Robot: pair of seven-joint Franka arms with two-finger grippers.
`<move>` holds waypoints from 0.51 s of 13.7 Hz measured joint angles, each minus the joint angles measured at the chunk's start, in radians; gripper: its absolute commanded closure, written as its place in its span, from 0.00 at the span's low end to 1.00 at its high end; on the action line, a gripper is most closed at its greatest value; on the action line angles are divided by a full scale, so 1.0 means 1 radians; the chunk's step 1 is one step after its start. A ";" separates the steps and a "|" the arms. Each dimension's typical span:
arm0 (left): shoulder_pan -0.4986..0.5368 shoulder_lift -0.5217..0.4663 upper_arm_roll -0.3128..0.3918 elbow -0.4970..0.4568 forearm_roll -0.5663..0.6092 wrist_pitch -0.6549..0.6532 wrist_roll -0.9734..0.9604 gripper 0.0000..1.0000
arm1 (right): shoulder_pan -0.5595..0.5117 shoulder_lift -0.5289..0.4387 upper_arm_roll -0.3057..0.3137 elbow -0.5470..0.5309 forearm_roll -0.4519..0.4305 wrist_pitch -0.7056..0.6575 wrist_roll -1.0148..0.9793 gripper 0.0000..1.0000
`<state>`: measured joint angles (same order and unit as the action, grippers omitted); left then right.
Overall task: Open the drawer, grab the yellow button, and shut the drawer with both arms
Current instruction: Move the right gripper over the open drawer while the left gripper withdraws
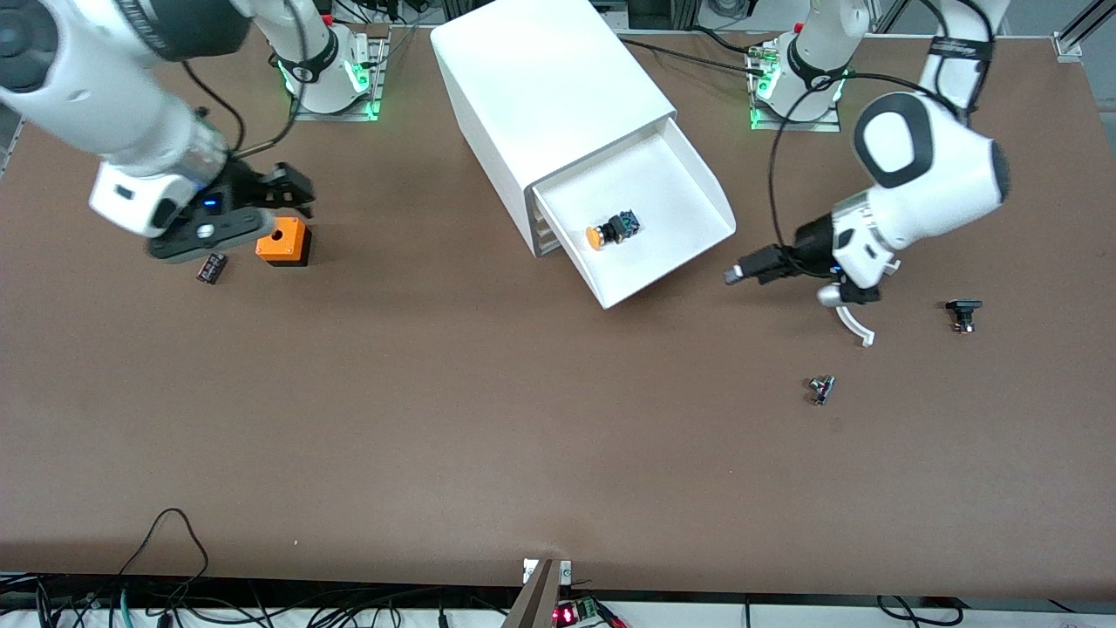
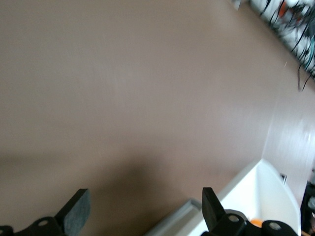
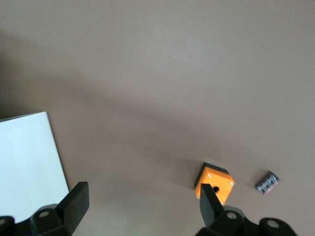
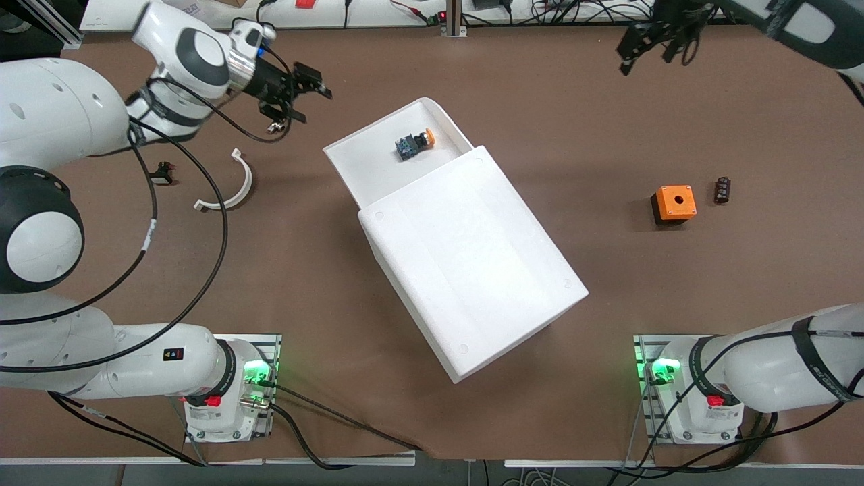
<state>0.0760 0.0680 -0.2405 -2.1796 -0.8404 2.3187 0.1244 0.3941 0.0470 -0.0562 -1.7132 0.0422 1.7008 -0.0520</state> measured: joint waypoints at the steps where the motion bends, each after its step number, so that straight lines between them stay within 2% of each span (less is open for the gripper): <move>1: 0.003 -0.003 0.012 0.019 0.047 0.000 0.000 0.00 | 0.041 0.006 0.000 0.013 0.001 0.005 0.000 0.00; 3: 0.005 -0.021 0.035 0.055 0.243 -0.022 -0.004 0.00 | 0.122 0.024 0.002 0.042 0.016 0.006 -0.001 0.00; 4: 0.007 -0.034 0.047 0.092 0.350 -0.085 -0.007 0.00 | 0.166 0.039 0.003 0.062 0.025 0.007 -0.004 0.00; 7: 0.017 -0.076 0.097 0.294 0.619 -0.418 -0.015 0.00 | 0.315 0.133 0.005 0.170 0.032 0.022 -0.062 0.00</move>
<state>0.0925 -0.0084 -0.1434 -1.8852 -0.2215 1.9010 0.1096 0.7093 0.1803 -0.0513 -1.5432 0.0745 1.7230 -0.1140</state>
